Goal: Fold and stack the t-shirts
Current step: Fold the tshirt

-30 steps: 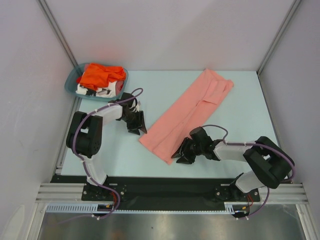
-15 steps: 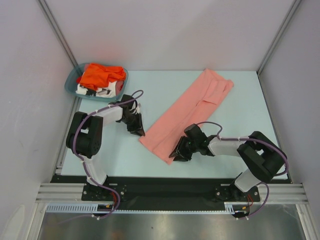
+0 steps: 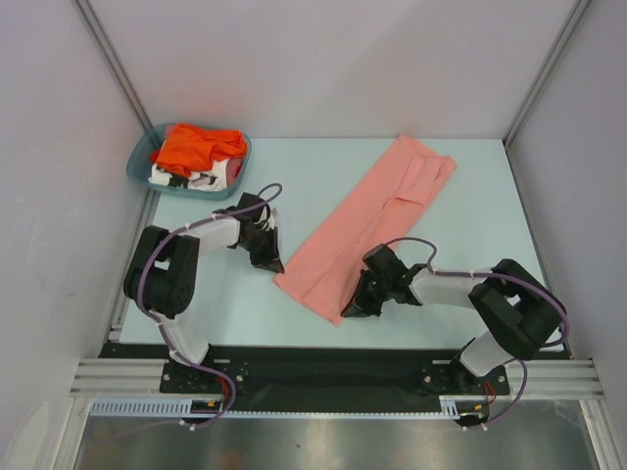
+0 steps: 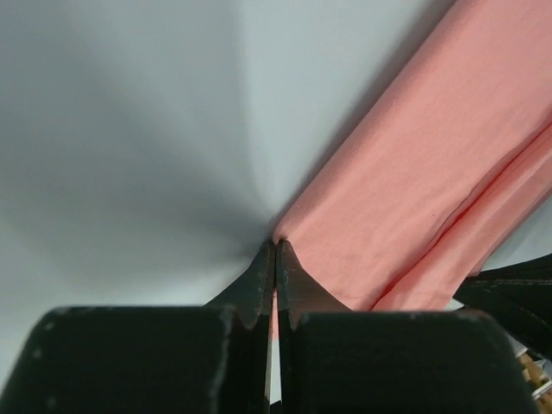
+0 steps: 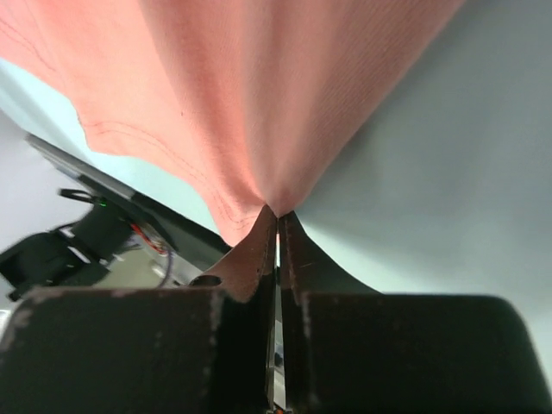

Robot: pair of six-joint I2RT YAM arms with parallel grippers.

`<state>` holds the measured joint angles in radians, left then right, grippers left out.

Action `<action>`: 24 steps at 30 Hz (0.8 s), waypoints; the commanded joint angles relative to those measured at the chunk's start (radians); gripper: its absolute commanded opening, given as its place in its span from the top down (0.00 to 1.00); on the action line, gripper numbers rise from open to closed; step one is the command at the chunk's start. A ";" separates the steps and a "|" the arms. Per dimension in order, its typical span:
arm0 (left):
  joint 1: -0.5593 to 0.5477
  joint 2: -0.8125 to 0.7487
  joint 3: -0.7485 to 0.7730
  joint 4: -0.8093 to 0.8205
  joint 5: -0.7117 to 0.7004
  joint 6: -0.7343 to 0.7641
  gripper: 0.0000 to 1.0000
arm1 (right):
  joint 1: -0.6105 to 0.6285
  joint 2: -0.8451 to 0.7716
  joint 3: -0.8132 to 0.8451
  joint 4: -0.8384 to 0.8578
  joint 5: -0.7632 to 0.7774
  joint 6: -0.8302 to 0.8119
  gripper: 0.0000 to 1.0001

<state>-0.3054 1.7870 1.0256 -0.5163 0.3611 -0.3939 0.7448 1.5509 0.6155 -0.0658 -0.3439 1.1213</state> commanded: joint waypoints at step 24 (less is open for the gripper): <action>-0.659 -0.310 -0.254 -0.057 -0.162 -0.530 0.91 | -0.134 -0.895 -0.278 -0.623 -0.043 -0.190 0.71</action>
<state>-0.9382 1.5127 0.7731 -0.5453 0.2363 -0.8391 0.6540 0.6231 0.3233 -0.6750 -0.3225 0.9955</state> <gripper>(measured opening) 0.055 0.260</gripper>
